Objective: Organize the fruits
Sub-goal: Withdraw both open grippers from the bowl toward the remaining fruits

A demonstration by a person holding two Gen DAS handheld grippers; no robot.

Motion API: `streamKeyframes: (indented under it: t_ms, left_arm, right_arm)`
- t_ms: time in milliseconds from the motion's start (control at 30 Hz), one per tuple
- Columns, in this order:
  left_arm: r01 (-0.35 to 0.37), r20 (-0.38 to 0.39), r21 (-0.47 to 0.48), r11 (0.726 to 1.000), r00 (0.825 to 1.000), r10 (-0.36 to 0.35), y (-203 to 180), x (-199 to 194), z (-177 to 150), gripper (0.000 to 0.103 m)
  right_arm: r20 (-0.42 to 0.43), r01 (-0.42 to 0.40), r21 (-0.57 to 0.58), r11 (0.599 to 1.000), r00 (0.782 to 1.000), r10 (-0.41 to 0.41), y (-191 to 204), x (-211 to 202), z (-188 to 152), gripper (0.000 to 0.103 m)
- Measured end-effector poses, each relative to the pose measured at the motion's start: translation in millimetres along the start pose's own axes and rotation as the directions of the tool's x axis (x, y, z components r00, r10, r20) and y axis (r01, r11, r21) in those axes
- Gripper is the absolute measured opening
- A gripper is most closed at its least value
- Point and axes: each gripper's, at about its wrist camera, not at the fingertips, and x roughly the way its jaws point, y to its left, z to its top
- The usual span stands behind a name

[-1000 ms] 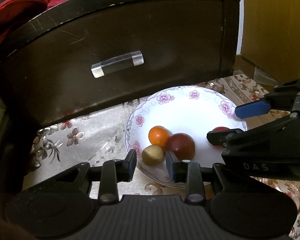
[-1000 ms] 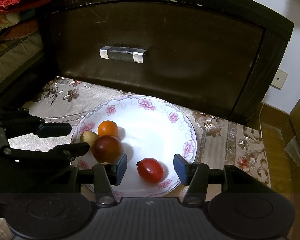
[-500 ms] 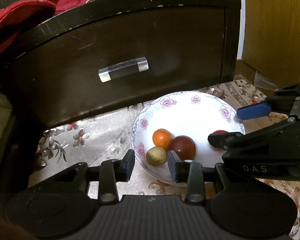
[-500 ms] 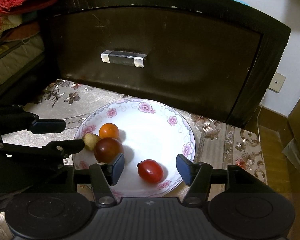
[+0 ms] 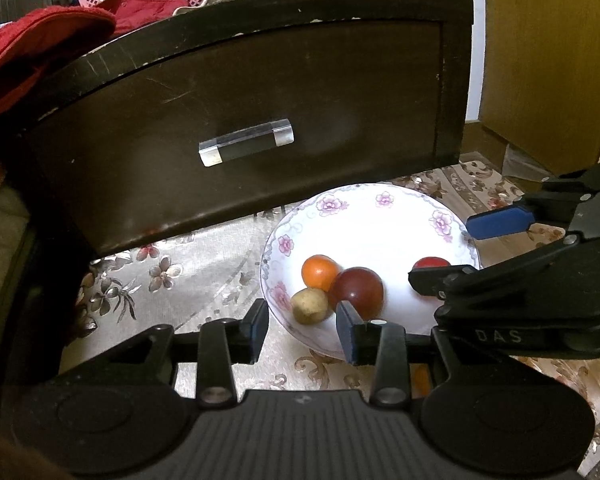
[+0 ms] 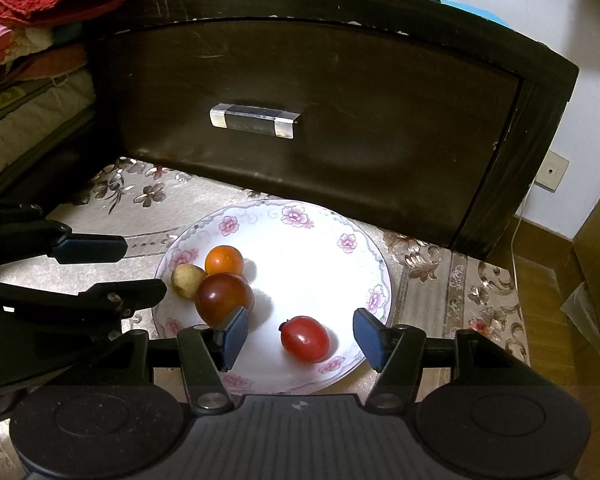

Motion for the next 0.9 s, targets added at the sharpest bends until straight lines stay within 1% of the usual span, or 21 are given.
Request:
streamKeyframes:
  t_ms: [367,433,567,733,900]
  left_arm:
    - [-0.001,-0.007,0.012,1.0,1.0,0.001,0.2,-11.4,-10.4,0.044]
    - [-0.003,-0.008,0.013,1.0,1.0,0.003,0.8,-14.0,-12.8,0.044]
    - [-0.008,-0.017,0.013,1.0,1.0,0.009,4.1,-19.4,-18.1,0.045]
    - [-0.016,-0.049,0.009,1.0,0.999,0.017,10.6,-24.1,-30.2,0.045]
    - [-0.001,-0.087,0.011,1.0,0.996,0.002,12.4,-29.6,-44.6,0.045]
  right_arm:
    - [0.004,-0.012,-0.013,1.0,1.0,0.013,6.6,-9.5,-5.8,0.057]
    - [0.006,-0.014,-0.012,1.0,1.0,0.014,6.8,-12.4,-7.9,0.059]
    - [0.008,-0.016,-0.015,1.0,1.0,0.016,8.0,-17.5,-13.2,0.06]
    - [0.004,-0.018,-0.014,1.0,1.0,0.018,7.5,-19.7,-17.3,0.06]
    - [0.0,-0.027,-0.003,1.0,1.0,0.027,6.8,-23.5,-21.1,0.06]
